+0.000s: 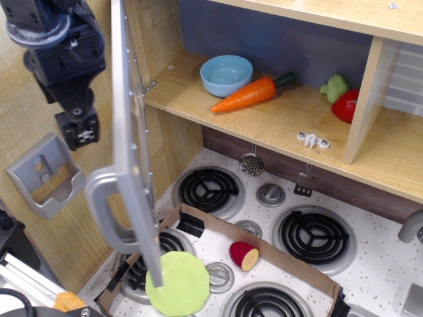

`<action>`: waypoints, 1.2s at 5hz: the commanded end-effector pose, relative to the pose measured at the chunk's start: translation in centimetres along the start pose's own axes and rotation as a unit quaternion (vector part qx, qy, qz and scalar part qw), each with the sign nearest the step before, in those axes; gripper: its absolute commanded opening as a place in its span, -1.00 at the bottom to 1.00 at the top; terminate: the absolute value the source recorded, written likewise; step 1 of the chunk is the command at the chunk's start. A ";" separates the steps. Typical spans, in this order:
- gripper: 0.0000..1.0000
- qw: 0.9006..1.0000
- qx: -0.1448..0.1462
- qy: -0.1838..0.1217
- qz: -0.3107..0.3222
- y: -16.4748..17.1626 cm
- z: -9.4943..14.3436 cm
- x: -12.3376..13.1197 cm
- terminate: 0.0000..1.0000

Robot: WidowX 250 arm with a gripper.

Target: Close microwave

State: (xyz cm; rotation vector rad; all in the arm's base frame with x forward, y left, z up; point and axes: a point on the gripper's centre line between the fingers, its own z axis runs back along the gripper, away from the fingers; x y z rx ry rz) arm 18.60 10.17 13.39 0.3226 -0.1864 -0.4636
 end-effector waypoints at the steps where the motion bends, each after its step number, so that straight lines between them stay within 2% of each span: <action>1: 1.00 0.993 0.023 -0.109 0.029 -1.7 1.5 3.6 -1.00; 2: 1.00 0.987 0.023 -0.155 0.027 -2.4 0.8 5.7 -1.00; 6: 1.00 0.976 -0.001 -0.217 -0.024 -2.8 -1.5 15.0 -1.00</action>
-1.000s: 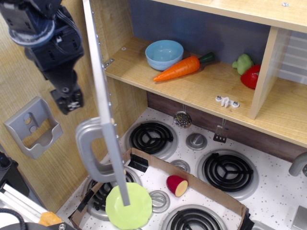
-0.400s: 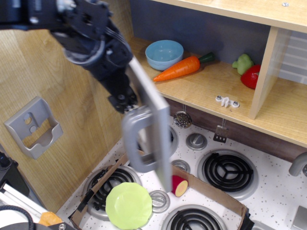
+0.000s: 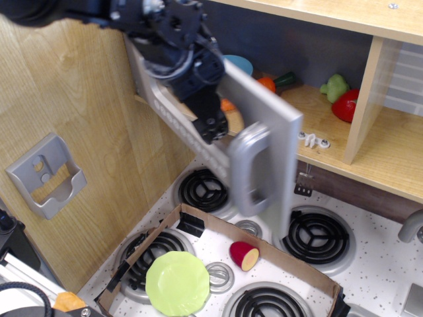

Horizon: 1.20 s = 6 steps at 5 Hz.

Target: Close microwave

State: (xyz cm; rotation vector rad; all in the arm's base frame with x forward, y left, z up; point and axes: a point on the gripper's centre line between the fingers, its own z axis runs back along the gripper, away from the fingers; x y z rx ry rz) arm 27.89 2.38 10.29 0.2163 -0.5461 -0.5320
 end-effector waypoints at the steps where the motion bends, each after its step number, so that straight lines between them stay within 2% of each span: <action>1: 1.00 0.999 -0.002 -0.037 -0.033 1.3 -0.6 5.4 -1.00; 3: 1.00 0.998 -0.008 -0.039 -0.052 1.5 -1.5 7.5 -1.00; 5: 1.00 0.998 -0.013 -0.033 -0.047 0.9 -1.7 7.6 -1.00; 6: 1.00 1.000 -0.011 0.006 -0.009 -0.5 -1.2 6.5 -1.00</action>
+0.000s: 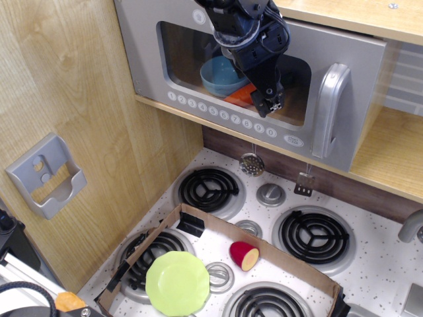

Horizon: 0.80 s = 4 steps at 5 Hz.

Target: Close microwave

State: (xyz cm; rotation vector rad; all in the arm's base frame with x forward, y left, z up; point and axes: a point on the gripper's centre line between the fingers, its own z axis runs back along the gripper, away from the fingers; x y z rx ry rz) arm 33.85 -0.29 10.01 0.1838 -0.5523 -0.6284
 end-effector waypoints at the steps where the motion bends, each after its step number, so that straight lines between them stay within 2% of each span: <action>1: 1.00 0.994 0.005 0.076 0.080 -2.2 2.4 -0.4 -1.00; 3: 1.00 0.989 -0.004 0.103 0.104 -3.0 2.7 -0.8 -1.00; 4: 1.00 0.989 -0.004 0.103 0.104 -3.0 2.7 -0.8 -1.00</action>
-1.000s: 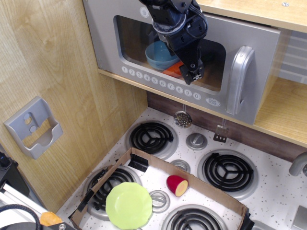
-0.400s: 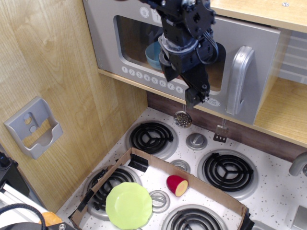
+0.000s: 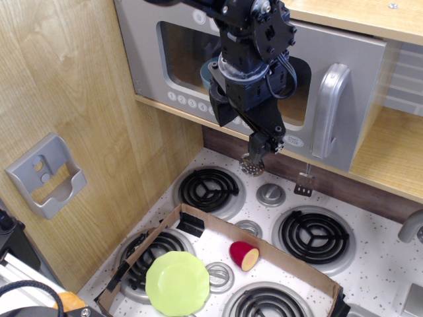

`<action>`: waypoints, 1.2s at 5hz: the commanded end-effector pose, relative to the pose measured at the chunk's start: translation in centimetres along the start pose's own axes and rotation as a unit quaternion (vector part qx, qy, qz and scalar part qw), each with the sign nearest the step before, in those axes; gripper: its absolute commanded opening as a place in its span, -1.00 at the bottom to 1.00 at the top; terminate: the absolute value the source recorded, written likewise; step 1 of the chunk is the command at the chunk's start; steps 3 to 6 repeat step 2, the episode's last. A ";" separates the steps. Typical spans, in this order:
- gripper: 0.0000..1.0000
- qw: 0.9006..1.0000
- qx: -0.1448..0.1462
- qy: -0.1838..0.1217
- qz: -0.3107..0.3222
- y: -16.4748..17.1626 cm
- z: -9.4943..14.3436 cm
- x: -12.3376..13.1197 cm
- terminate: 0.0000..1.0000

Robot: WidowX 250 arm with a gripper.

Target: Close microwave

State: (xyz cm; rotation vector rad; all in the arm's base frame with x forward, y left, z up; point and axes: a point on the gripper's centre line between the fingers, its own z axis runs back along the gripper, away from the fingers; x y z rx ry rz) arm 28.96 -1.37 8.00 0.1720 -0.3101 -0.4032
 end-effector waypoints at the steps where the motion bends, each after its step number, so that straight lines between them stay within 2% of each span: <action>1: 1.00 1.000 0.009 -0.025 0.002 0.4 2.4 2.3 -1.00; 2: 1.00 1.000 0.009 -0.025 0.002 0.4 2.4 2.3 1.00; 6: 1.00 1.000 0.009 -0.025 0.002 0.4 2.4 2.3 1.00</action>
